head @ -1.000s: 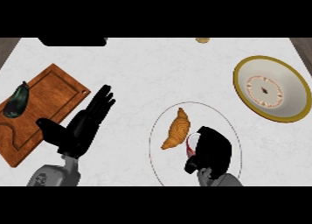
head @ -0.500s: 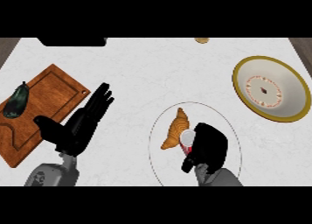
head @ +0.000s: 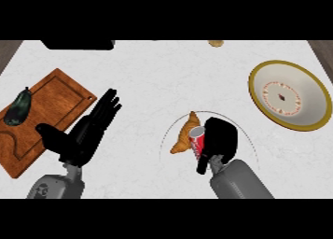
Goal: Pick the can from the placemat and place it in the bowl
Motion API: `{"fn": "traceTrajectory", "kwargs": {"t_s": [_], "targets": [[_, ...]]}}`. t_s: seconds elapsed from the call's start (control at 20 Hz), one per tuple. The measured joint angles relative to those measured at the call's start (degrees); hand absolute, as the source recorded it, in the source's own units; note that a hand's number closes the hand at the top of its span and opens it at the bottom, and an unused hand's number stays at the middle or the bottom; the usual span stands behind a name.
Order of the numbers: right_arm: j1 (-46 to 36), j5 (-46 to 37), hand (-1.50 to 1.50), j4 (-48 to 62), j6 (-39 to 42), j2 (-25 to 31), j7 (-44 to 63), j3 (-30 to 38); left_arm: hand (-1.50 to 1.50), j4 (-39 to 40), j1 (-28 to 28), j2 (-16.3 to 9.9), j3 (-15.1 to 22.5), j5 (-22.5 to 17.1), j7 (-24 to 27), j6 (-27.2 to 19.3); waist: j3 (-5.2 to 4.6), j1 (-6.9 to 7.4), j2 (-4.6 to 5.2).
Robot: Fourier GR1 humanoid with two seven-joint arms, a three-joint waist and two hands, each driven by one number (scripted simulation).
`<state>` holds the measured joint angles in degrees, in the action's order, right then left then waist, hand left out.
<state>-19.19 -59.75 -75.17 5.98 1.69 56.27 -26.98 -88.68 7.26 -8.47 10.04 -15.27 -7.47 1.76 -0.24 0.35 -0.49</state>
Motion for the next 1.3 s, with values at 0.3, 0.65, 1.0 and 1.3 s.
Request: {"fn": "traceTrajectory", "kwargs": {"t_s": [0.3, 0.65, 1.0, 1.3], "targets": [[-1.96, -5.12, 1.5, -4.49, 0.7, 0.5, 0.81, 0.22, 0.0, -0.7, 0.59, 0.75, -0.45, 0.72, -1.63, -0.28, 0.17, -0.31, 0.27], [-4.99, -11.15, 1.5, -21.19, 5.91, 0.49, 4.01, -0.69, 0.0, -0.81, -0.75, 1.57, -0.13, 1.95, -0.57, -0.62, 0.19, -0.79, 0.13], [-9.31, -16.84, 1.5, -30.3, 12.12, -0.01, 3.65, 3.06, 0.0, 0.23, 0.29, 1.45, -1.31, 1.54, -0.9, 0.44, 0.2, -0.69, 0.26], [-13.88, -16.99, 1.5, -31.75, 16.25, 1.2, 0.11, 11.72, 0.0, -0.99, -1.48, 2.33, -0.68, 2.22, -0.35, 0.61, 0.21, -0.39, 0.36]]}}
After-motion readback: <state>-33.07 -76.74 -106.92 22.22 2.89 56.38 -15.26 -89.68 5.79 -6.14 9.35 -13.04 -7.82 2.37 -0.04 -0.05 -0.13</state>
